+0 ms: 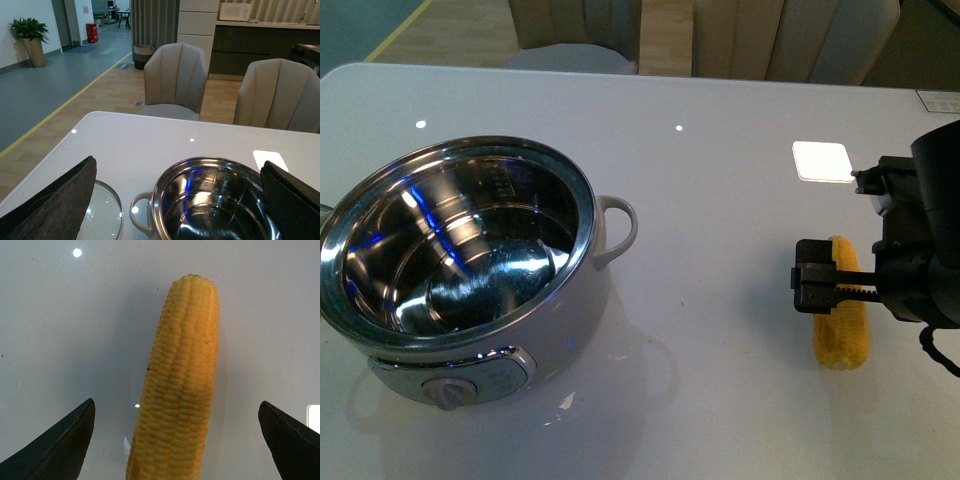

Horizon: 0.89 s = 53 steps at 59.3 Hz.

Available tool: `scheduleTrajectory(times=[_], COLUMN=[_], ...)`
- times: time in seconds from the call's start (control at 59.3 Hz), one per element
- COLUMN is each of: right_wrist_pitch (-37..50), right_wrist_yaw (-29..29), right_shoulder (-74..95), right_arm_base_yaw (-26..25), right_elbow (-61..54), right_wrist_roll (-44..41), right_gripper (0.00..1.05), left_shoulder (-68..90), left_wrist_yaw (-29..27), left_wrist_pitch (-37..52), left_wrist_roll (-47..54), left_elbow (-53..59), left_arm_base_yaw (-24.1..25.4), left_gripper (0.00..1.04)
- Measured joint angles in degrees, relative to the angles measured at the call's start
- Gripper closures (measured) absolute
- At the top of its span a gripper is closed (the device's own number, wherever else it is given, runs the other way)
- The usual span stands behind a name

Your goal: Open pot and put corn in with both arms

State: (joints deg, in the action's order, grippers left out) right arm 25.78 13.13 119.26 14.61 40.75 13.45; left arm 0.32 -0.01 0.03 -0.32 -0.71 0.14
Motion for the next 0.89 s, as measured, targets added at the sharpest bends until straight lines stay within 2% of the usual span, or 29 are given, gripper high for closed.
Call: scheduleTrajectory(times=[0.455, 0.81, 0.894], right_wrist_pitch=[-7.0, -7.1, -6.4], right_wrist_yaw=[0.4, -0.8, -2.6], right_shoulder=[11.8, 8.9, 3.4], right_arm_base_yaw=[-0.7, -0.9, -0.8], right_elbow=[9.3, 6.2, 3.4], right_wrist_roll=[5.5, 6.5, 6.5], right_gripper=[0.09, 0.67, 0.73], left_shoulder=[0.0, 0.0, 0.0], left_wrist_yaw=[0.0, 0.0, 0.0], left_wrist_pitch=[0.0, 0.0, 0.0], left_wrist_roll=[0.0, 0.0, 0.0], left_elbow=[0.0, 0.0, 0.0], left_arm_base_yaw=[0.0, 0.0, 0.0], left_gripper=[0.07, 0.07, 0.07])
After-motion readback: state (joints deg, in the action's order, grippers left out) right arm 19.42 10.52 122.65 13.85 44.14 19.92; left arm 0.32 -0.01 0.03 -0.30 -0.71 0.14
